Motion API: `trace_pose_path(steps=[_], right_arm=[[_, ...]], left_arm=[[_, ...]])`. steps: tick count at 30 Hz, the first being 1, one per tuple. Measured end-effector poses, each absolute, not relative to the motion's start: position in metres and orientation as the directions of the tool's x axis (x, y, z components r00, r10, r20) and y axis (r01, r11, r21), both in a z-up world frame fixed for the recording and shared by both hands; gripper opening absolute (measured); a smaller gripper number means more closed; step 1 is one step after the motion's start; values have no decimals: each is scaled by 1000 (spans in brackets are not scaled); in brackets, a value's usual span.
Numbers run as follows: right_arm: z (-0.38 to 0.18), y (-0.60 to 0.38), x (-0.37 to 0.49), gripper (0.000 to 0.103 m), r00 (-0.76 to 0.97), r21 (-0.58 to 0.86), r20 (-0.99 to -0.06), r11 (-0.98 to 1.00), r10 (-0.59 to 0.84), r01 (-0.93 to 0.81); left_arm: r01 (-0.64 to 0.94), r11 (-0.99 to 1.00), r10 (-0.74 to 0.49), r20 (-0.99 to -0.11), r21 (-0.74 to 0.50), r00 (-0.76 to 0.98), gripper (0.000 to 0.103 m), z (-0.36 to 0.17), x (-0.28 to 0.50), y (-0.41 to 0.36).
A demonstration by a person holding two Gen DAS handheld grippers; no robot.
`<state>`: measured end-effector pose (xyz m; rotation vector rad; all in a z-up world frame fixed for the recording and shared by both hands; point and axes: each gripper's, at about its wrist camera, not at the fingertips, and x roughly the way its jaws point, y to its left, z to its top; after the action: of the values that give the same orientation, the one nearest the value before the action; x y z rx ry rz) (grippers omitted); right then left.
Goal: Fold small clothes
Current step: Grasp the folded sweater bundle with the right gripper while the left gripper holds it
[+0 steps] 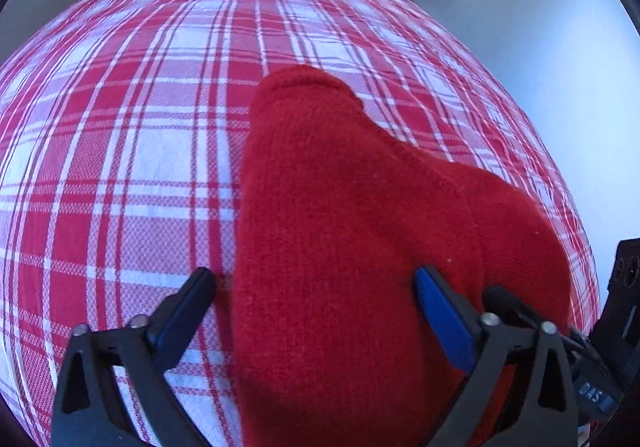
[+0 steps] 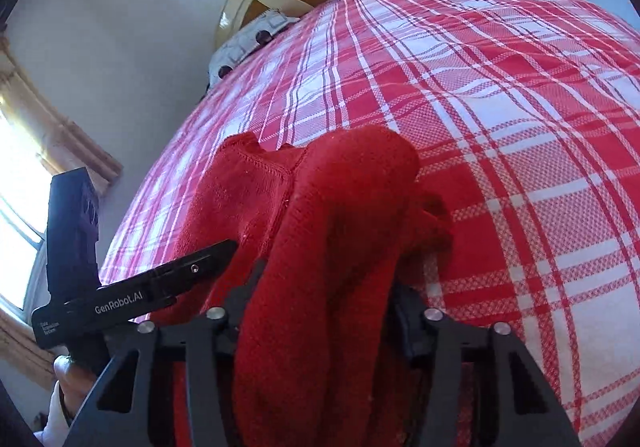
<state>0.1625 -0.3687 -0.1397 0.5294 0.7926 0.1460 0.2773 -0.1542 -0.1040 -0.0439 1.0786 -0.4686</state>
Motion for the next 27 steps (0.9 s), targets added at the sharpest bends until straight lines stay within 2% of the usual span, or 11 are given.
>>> trace_pose_path(steps=[1, 2, 7, 12, 16, 21, 27], right_arm=[[-138, -365, 161, 51, 708, 478, -642, 876, 296, 67], [-136, -360, 161, 51, 714, 454, -644, 888, 276, 66], [-131, -351, 156, 50, 744, 380, -636, 922, 205, 70], [-128, -348, 156, 50, 753, 344, -634, 936, 173, 76], [-125, -343, 154, 49, 764, 313, -629, 946, 142, 82], [-119, -335, 150, 49, 776, 264, -621, 961, 105, 82], [-110, -327, 141, 48, 788, 232, -610, 969, 76, 86]], left_arm=[[355, 895, -403, -832, -271, 381, 89, -103, 276, -156], [362, 890, -413, -828, -278, 379, 81, -102, 274, -158], [395, 906, -342, -814, -153, 469, 68, -94, 259, -176], [407, 911, -296, -794, -68, 531, 51, -89, 250, -183], [408, 912, -237, -768, 35, 595, 45, -86, 239, -191], [382, 924, -237, -761, 15, 604, 39, -81, 237, -183], [360, 932, -223, -742, 27, 632, 38, -71, 226, -181]])
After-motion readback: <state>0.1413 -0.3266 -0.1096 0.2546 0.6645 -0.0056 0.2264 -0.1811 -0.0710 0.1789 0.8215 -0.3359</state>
